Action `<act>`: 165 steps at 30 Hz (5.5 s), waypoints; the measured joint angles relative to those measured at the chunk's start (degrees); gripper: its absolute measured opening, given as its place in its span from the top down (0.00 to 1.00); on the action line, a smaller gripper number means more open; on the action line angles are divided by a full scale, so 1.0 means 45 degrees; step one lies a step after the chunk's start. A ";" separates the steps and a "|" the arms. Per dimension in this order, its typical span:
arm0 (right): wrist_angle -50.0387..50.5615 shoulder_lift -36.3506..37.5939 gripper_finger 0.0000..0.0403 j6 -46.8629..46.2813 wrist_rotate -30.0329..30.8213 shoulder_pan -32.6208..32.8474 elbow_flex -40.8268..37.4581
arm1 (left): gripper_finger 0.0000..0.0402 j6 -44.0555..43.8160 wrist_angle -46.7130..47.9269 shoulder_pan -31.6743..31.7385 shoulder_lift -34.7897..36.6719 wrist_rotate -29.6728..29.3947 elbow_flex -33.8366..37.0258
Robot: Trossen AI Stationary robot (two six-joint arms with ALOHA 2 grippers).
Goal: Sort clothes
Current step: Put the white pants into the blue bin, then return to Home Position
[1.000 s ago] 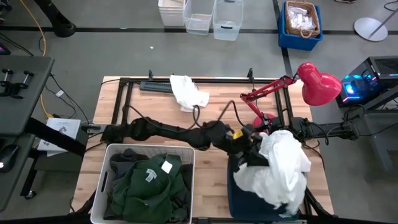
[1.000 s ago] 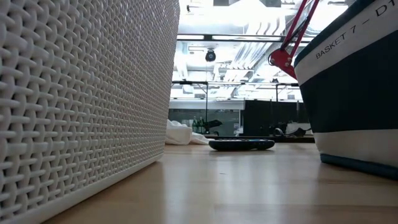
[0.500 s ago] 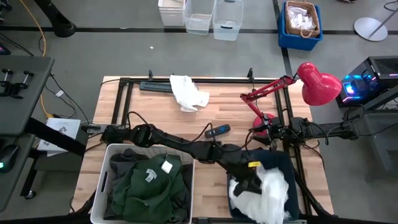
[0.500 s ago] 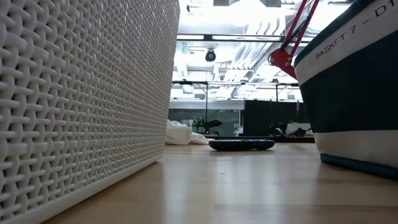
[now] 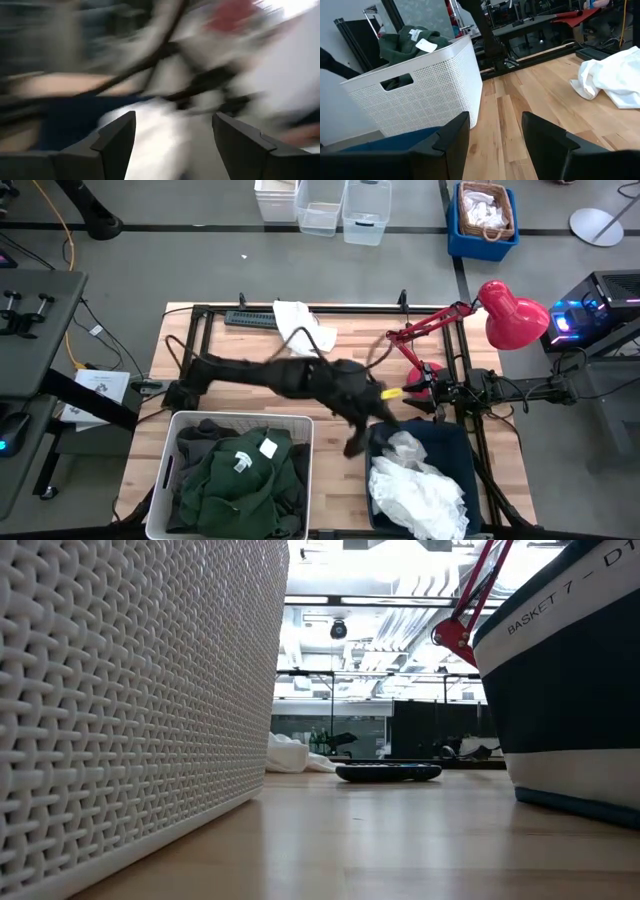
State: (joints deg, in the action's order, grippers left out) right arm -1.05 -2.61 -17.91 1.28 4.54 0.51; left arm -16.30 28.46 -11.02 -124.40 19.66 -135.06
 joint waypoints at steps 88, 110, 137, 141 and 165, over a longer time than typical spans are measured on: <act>0.0003 -0.0010 0.56 0.0000 0.0000 0.0001 0.0000 | 1.00 0.2470 -0.9723 -0.1411 0.2968 -0.5341 0.7691; 0.0003 -0.0010 0.56 0.0000 0.0000 0.0002 0.0000 | 0.46 0.0976 -0.6001 -0.0852 0.1270 -0.4753 0.5134; 0.0003 -0.0010 0.56 0.0000 0.0000 0.0001 0.0000 | 0.49 0.2198 -0.0592 -0.0114 0.3900 0.1209 0.5304; 0.0003 -0.0010 0.56 0.0000 0.0000 0.0004 0.0000 | 0.53 0.2542 -0.1995 0.1110 0.6307 0.1155 0.7737; 0.0003 -0.0010 0.56 0.0000 0.0000 0.0004 0.0000 | 1.00 -0.2643 -1.9518 0.3321 1.6435 -0.6671 2.7761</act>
State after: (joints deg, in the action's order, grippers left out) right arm -1.04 -2.66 -17.91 1.28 4.55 0.51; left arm -28.20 -59.38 3.92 -50.45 -10.36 -10.14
